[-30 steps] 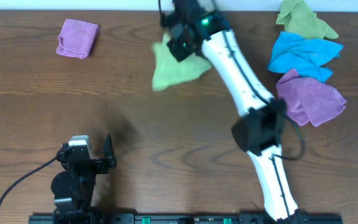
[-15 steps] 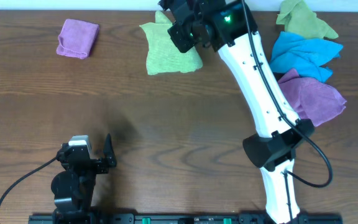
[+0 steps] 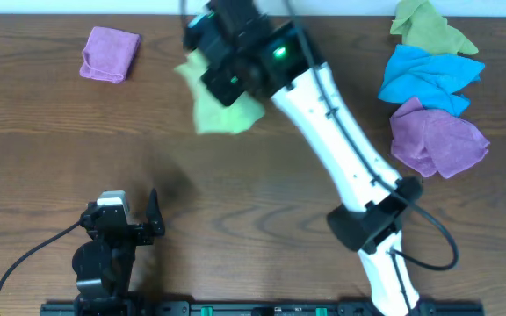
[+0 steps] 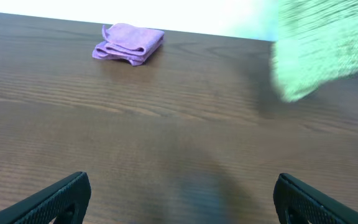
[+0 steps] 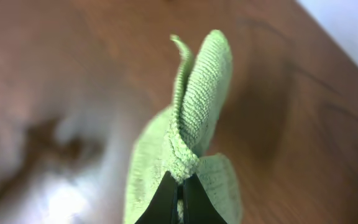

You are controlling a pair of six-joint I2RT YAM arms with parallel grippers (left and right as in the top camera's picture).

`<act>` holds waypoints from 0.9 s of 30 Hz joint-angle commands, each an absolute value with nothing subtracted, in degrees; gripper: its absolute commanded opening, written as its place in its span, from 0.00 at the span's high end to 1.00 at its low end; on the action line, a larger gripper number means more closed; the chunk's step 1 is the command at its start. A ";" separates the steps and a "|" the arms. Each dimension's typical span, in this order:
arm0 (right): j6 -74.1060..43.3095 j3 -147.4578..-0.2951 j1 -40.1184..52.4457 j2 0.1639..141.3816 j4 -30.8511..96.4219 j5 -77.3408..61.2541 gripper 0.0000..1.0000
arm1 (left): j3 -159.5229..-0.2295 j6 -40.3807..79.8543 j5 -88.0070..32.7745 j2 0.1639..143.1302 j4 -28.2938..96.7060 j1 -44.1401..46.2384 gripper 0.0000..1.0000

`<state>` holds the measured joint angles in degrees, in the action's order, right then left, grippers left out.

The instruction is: Fold the cloth

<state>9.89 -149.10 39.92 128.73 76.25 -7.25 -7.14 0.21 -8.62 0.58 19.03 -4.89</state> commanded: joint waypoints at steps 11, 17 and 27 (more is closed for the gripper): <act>0.95 -149.08 30.57 133.03 74.98 5.41 0.01 | -5.89 0.84 -8.80 0.25 19.38 -5.19 0.05; 2.59 -148.68 26.79 134.82 79.20 -2.90 0.01 | -5.89 0.84 -8.80 0.25 19.40 -5.19 0.04; 14.57 -145.69 35.38 141.84 89.58 -5.91 0.13 | -5.89 0.84 -8.78 0.25 19.40 -5.19 0.05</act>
<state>10.17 -146.98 33.74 140.81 89.03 -3.46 -7.14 0.21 -8.62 0.58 19.03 -4.89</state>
